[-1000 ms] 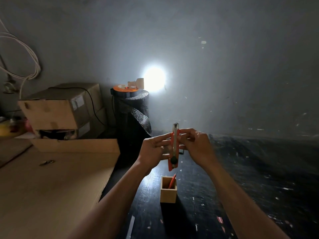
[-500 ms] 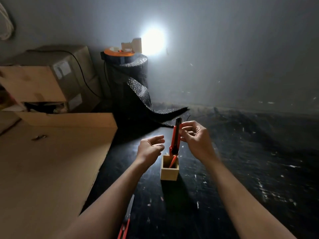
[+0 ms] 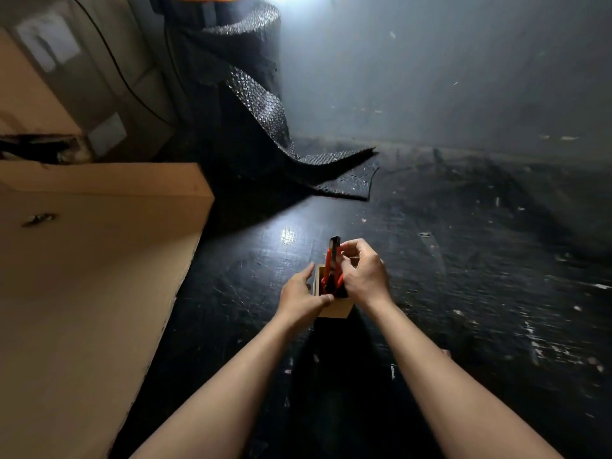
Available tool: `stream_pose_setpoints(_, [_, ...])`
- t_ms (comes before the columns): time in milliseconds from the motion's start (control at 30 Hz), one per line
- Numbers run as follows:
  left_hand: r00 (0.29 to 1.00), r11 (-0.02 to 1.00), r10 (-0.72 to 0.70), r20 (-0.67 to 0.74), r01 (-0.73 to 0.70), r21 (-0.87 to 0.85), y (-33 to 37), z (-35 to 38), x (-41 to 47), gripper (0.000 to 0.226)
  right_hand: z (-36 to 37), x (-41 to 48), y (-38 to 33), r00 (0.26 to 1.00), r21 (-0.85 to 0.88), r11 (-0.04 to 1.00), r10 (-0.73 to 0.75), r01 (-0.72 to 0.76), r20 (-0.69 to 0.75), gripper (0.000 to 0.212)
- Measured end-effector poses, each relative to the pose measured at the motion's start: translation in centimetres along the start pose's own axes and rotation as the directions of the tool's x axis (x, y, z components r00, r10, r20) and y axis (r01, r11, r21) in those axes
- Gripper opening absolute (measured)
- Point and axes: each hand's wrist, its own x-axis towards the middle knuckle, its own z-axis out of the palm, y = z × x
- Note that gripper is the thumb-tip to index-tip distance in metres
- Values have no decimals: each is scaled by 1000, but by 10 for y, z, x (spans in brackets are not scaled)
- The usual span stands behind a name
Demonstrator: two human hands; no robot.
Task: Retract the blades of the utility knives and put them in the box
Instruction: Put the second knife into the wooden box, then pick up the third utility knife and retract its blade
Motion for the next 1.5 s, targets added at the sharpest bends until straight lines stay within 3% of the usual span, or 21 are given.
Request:
stream_pose_setpoints(433, [999,998,32,-13,-32,-48,-18,9,18,97,9,14,1,994,-186,981,-27,47,111,14])
stream_pose_setpoints(600, [998,998,50,-36,-51,-38,-11,7,7,77,-4,6,-4,985,-187,979,-51,81,163,18])
stream_pose_setpoints(767, [996,997,11,-90,-18,-80,-8,-5,-16,73,-17,-11,-15,972,-220,964,-99,146,211,15])
stream_pose_setpoints(967, [975,995,80,-205,-66,75,-37,-30,-76,47,-10,-55,-29,954,-270,950,-73,155,290,17])
stream_pose_setpoints(1267, [972,975,-61,-228,107,196,-116,-62,-147,32,53,-164,-21,824,-323,942,113,89,555,28])
stream_pose_setpoints(1500, [968,959,-206,-144,228,165,-173,-66,-179,34,96,-226,-5,719,-353,934,285,-59,634,23])
